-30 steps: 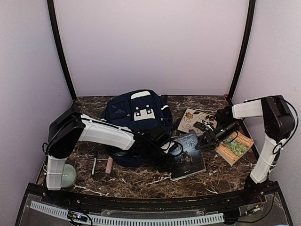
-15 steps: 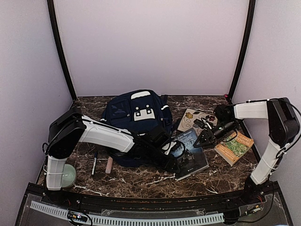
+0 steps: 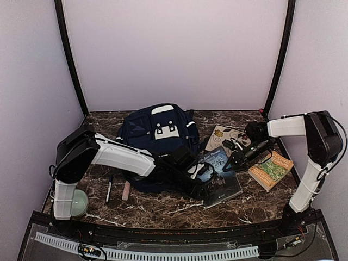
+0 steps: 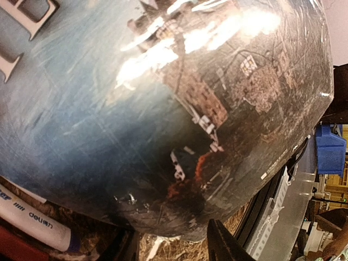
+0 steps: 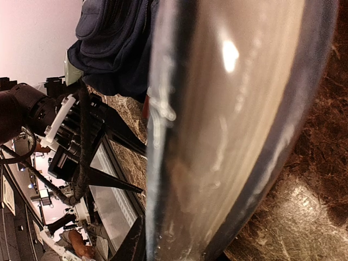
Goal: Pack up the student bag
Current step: Pick up the book from the center of the board, then pick up the largest pocket of the bag from the student bag.
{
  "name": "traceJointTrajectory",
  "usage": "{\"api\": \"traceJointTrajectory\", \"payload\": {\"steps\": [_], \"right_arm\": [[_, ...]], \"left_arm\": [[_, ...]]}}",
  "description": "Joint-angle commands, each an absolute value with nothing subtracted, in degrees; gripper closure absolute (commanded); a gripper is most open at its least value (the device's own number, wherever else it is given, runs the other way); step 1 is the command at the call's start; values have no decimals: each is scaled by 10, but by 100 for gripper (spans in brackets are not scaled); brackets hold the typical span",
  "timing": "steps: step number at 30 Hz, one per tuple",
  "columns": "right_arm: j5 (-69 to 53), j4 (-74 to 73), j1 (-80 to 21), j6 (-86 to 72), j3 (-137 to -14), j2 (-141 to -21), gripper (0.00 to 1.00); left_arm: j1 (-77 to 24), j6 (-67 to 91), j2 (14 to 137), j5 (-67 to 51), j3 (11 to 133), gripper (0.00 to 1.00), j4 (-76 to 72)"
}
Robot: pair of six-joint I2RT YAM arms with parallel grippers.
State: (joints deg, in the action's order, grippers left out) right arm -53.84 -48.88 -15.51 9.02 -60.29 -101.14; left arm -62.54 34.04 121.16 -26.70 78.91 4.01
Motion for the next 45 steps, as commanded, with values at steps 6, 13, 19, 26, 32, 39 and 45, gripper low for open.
{"api": "traceJointTrajectory", "payload": {"steps": [6,13,19,26,32,39,45], "right_arm": [[-514,-483,-126,118,-603,-924,100],[-526,-514,-93,154,-630,-869,100],[-534,-507,-92,159,-674,-842,100],[-610,-479,-92,158,-721,-837,100],[-679,-435,-102,130,-758,-837,100],[-698,-331,-125,43,-762,-828,100],[-704,-284,-139,0,-744,-819,100]], "left_arm": [[-628,265,1112,-280,789,52,79],[-628,158,1006,-212,789,50,178],[-607,104,943,-125,774,47,200],[-568,80,904,-56,728,44,164],[-566,158,870,-87,634,17,-39],[-566,226,915,-150,619,11,-231],[-566,243,954,-173,649,12,-256]]}}
